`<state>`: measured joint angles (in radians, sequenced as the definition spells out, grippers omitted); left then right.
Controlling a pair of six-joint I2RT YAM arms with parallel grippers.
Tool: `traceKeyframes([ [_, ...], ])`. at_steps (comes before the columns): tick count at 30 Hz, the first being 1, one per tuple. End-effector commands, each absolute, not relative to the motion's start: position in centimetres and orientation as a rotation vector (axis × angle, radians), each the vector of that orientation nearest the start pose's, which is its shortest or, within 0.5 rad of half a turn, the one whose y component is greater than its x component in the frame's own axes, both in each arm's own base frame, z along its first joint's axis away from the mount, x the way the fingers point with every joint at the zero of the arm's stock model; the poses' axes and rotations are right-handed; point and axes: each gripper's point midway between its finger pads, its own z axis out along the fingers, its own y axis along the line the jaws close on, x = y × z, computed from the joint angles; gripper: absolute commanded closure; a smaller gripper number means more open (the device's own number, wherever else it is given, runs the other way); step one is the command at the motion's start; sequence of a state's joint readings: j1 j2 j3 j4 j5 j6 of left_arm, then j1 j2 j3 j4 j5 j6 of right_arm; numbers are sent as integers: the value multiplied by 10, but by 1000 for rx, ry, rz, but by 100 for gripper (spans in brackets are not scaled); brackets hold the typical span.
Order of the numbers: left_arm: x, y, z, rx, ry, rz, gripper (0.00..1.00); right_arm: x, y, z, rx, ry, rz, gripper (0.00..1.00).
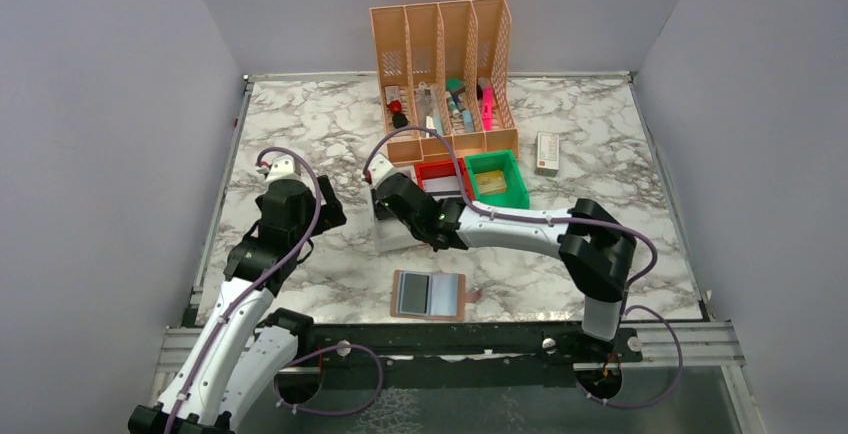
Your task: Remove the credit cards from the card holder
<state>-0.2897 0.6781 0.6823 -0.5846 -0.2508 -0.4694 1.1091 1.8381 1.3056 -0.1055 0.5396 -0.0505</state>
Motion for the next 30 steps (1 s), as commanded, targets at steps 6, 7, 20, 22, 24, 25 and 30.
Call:
traceKeyframes([
  [6,245,-54,175,-289,2098,-221,1,333,400,119,-1023,1755,-241,99],
  [7,245,-54,175,-287,2099,-221,1,335,402,119,-1034,1741,-251,99],
  [20,246,-55,173,-277,2106,-225,1,325,417,78,-1283,1694,-211,84],
  [22,246,-56,173,-275,2107,-227,1,321,420,78,-1289,1696,-170,78],
  [24,246,-56,172,-274,2111,-228,1,317,424,77,-1294,1698,-123,70],
  [25,246,-56,171,-271,2114,-229,1,316,425,78,-1288,1700,-112,68],
  [30,247,-58,170,-265,2117,-234,1,317,426,81,-1268,1703,-106,66],
])
